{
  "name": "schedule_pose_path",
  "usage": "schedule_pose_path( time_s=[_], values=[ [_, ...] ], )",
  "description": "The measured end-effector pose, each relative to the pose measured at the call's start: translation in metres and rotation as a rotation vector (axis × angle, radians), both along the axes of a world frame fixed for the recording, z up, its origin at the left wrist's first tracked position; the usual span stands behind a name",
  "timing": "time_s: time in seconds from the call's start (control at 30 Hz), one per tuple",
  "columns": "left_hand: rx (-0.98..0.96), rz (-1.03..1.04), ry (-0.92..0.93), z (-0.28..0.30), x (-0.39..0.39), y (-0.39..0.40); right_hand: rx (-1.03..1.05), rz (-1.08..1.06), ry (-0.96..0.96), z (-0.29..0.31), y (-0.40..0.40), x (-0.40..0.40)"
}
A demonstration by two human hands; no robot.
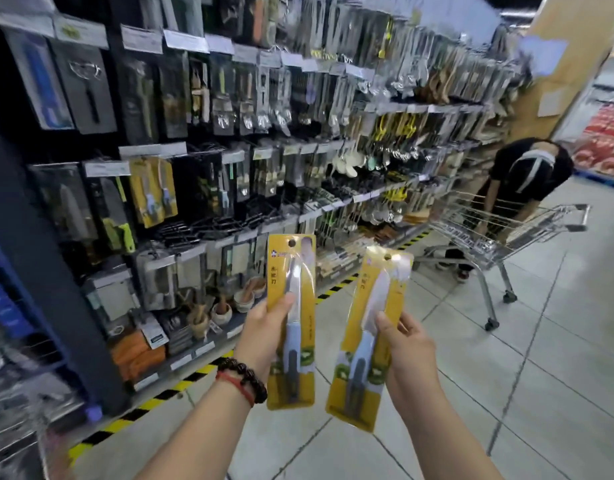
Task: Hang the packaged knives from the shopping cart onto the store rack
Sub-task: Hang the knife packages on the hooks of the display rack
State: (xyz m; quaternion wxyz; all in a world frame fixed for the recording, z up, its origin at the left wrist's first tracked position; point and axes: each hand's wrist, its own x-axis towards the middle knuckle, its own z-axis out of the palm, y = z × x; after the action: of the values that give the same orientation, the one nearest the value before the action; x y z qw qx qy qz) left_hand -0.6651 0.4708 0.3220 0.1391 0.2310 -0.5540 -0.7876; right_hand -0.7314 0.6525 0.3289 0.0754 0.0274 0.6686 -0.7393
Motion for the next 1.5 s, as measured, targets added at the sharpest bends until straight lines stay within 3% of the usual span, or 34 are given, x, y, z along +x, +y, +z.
schedule_pose_path(
  time_s=[0.4, 0.7, 1.13, 1.5],
  values=[
    [-0.09, 0.195, -0.086, -0.01, -0.168, -0.086, 0.014, 0.277, -0.115, -0.013, -0.114, -0.21],
    [-0.123, 0.442, -0.124, 0.004, -0.246, -0.155, 0.059, 0.522, -0.018, 0.013, -0.216, -0.34],
    [-0.053, 0.676, -0.209, -0.05, -0.302, -0.301, 0.252, 0.856, 0.045, -0.049, -0.415, -0.421],
    [0.035, 0.858, -0.244, -0.051, -0.283, -0.378, 0.32, 1.199, 0.103, -0.083, -0.565, -0.397]
  ],
)
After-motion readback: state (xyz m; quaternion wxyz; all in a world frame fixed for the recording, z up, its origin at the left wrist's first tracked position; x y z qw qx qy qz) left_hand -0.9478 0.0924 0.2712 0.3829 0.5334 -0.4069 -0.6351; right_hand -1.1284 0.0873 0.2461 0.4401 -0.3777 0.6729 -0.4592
